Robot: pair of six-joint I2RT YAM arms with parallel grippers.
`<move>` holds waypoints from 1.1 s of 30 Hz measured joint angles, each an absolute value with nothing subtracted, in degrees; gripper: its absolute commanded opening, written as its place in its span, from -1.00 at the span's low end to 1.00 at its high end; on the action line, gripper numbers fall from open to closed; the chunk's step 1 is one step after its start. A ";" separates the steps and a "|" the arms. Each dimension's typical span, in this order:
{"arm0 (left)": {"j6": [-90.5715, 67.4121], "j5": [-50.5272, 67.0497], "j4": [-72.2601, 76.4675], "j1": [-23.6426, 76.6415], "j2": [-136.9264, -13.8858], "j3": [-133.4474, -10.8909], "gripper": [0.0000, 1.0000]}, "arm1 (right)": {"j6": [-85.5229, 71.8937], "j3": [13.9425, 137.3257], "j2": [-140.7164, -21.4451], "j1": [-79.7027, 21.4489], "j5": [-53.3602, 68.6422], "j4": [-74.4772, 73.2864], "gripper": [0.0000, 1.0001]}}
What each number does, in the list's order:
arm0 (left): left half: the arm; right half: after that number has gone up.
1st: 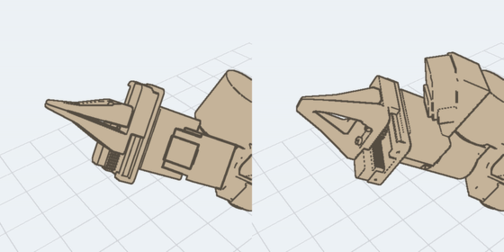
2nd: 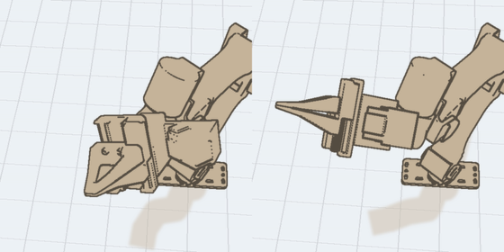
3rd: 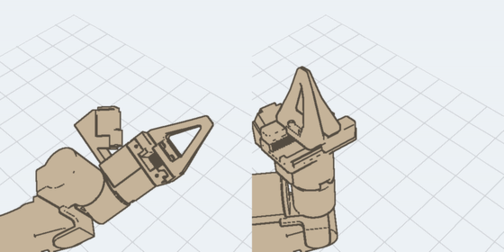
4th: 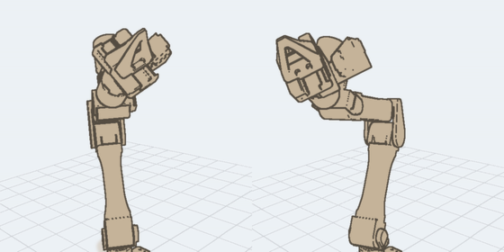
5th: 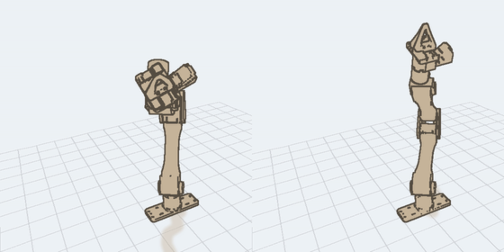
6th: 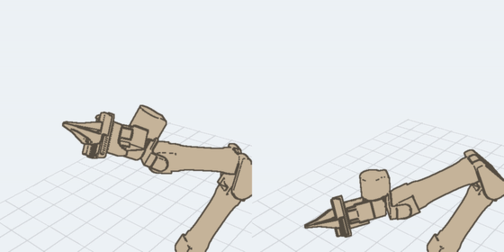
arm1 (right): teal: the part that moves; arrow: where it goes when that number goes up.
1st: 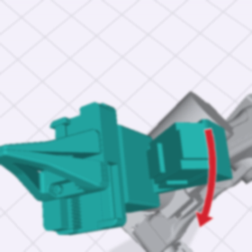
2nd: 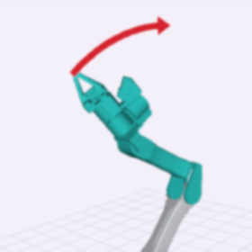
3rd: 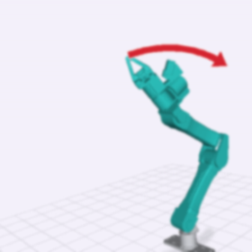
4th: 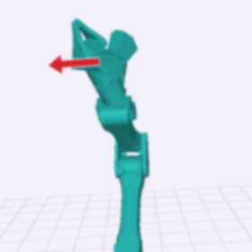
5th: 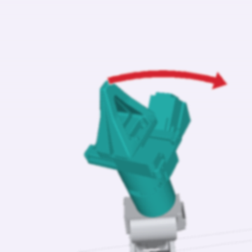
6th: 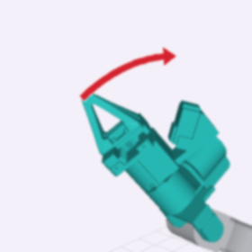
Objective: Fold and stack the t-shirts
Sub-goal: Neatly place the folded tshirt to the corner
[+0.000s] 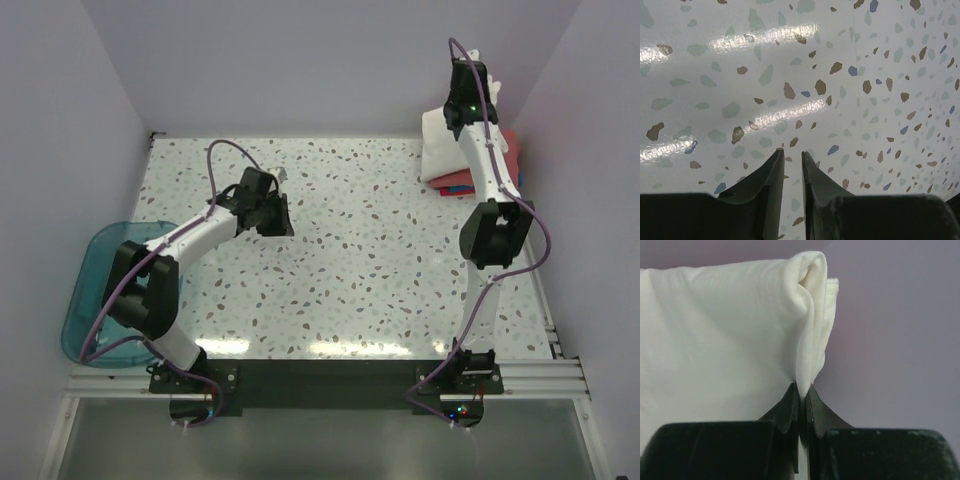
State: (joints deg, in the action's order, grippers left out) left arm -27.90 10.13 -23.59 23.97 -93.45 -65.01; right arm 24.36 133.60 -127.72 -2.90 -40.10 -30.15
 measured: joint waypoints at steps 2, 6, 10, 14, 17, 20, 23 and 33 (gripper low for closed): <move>-27.90 10.33 -23.55 23.99 -93.91 -65.01 -0.50 | 23.11 132.75 -127.72 -1.63 -40.93 -30.24 -1.00; -27.90 10.85 -23.38 24.01 -95.09 -65.01 -0.50 | 20.45 131.63 -127.76 1.48 -42.13 -30.24 -1.00; -27.90 11.35 -23.33 24.03 -95.85 -65.01 -0.49 | 18.02 131.39 -127.90 3.70 -43.07 -30.35 -1.00; -27.90 11.77 -23.11 24.05 -95.90 -65.01 -0.49 | 14.98 130.93 -128.11 5.26 -43.18 -30.44 -0.65; -27.92 12.14 -22.87 24.14 -95.96 -64.99 -0.45 | 12.62 130.23 -128.49 5.96 -43.62 -30.55 0.09; -27.92 12.40 -22.61 24.25 -96.01 -64.95 -0.41 | 9.74 130.21 -128.97 6.79 -43.97 -31.07 0.97; -27.92 12.51 -22.04 24.40 -96.01 -64.77 -0.38 | 7.42 130.15 -129.05 7.57 -43.33 -32.77 0.97; -27.92 12.78 -21.87 24.45 -95.92 -64.75 -0.35 | -2.39 123.13 -124.53 7.73 -30.87 -35.64 0.97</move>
State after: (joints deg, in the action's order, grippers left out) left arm -27.92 12.78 -21.87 24.45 -95.92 -64.75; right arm -2.39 123.13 -124.53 7.73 -30.87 -35.64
